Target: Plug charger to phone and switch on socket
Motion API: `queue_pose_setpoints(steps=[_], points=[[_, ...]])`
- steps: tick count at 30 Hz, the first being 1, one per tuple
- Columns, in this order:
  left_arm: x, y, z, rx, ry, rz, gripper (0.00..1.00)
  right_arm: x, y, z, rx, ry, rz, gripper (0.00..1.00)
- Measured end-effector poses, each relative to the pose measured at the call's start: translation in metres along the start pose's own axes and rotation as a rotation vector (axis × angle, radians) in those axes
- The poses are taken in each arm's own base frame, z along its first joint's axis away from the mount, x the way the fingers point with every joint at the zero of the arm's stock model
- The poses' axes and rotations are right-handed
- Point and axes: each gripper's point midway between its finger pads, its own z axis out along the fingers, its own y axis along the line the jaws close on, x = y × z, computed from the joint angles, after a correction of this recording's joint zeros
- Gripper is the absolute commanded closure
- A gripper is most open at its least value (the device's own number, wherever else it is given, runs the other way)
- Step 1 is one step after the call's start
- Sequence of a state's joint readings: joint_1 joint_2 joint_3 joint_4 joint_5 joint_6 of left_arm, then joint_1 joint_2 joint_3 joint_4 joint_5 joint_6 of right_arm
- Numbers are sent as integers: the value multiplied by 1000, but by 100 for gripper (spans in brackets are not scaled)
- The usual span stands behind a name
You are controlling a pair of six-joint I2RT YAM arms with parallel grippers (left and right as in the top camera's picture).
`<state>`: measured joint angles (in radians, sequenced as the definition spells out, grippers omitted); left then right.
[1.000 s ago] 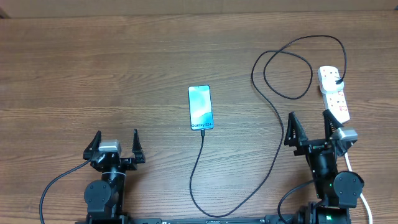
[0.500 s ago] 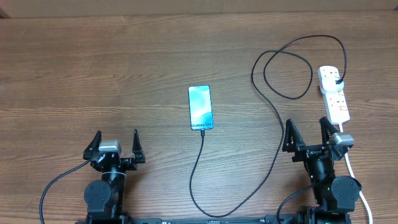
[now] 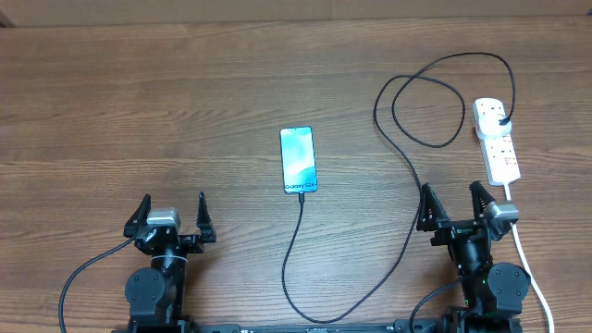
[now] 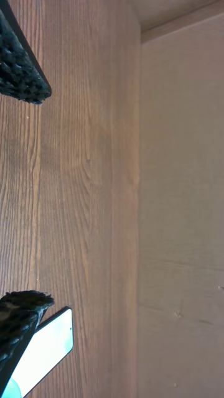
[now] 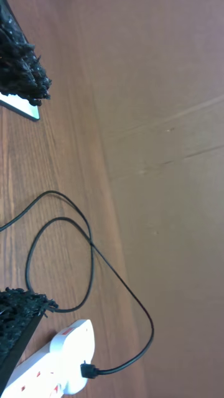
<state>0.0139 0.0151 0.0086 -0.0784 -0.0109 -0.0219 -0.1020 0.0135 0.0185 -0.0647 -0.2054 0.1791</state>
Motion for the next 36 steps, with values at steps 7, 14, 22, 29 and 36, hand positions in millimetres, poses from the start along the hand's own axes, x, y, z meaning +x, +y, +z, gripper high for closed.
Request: queue_pose_setpoints(steps=[7, 14, 22, 29, 36], points=[[0, 0, 0, 0, 0, 0, 0, 0, 0, 0, 0, 2, -38, 0], [0, 0, 0, 0, 0, 0, 0, 2, 3, 0, -12, 6, -118, 0], [0, 0, 0, 0, 0, 0, 0, 4, 14, 0, -63, 12, -242, 0], [0, 0, 0, 0, 0, 0, 0, 6, 21, 0, -107, 12, -329, 0], [0, 0, 0, 0, 0, 0, 0, 6, 22, 0, -113, 12, -347, 0]])
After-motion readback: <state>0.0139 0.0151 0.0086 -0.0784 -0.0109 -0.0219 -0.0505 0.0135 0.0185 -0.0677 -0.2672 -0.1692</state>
